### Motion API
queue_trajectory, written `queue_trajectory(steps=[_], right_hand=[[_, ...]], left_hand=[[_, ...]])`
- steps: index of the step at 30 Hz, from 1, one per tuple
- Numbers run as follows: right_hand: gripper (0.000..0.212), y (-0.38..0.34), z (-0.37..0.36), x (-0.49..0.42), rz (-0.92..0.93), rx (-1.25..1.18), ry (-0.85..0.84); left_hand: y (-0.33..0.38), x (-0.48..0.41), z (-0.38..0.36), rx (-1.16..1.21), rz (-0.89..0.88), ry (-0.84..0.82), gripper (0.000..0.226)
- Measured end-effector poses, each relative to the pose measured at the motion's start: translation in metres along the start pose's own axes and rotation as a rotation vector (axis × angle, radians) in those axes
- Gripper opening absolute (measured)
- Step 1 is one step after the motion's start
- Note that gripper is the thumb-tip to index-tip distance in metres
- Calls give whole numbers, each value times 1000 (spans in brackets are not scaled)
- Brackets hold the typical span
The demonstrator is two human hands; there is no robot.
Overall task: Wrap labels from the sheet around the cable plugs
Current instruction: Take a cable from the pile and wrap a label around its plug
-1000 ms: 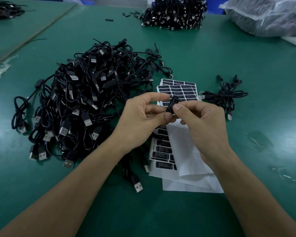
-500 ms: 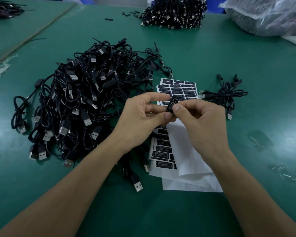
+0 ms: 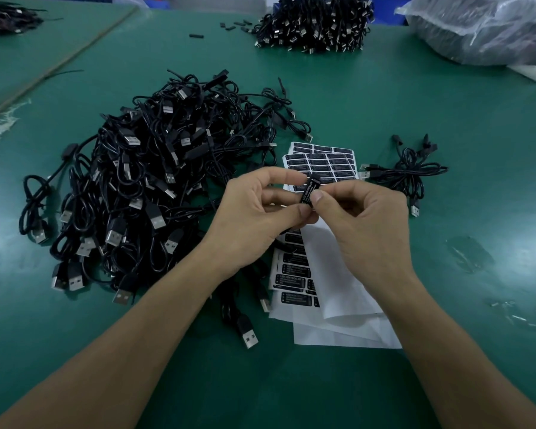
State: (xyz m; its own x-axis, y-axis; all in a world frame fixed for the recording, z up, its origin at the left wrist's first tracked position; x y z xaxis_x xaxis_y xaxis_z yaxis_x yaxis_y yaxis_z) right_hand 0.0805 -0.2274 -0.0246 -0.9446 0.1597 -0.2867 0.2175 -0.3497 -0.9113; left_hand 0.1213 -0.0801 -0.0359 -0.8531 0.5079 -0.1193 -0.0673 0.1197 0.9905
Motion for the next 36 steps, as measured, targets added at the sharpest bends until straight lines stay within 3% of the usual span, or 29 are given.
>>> queue_trajectory(steps=[11,26,30,36], right_hand=[[19,-3,-1,2,29,40,16],[8,-2,-1,4,-15,49,53],[22,1,6,3,-39,62,123],[29,1,2,3,-49,-5,69]], left_hand=[[-1,0,0,-24,-18,74,28],[-2,0,0,-36,-15,75,27],[-2,0,1,-37,-28,83,25],[-1,1,0,-39,-41,70,26]])
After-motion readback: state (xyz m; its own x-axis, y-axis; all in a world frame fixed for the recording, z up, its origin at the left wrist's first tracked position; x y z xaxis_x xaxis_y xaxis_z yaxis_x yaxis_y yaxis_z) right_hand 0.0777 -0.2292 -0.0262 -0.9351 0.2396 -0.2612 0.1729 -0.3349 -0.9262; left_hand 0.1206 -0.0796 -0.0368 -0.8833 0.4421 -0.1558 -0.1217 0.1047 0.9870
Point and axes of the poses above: each hand's wrist, its own x-axis away from the middle knuckle, its own z-axis out of the back of the hand, y = z × x, the point moved 4 cm from there along -x, towards the middle knuckle, and after that the axes turned 7 degrees about -y, right-handed, at the moved point
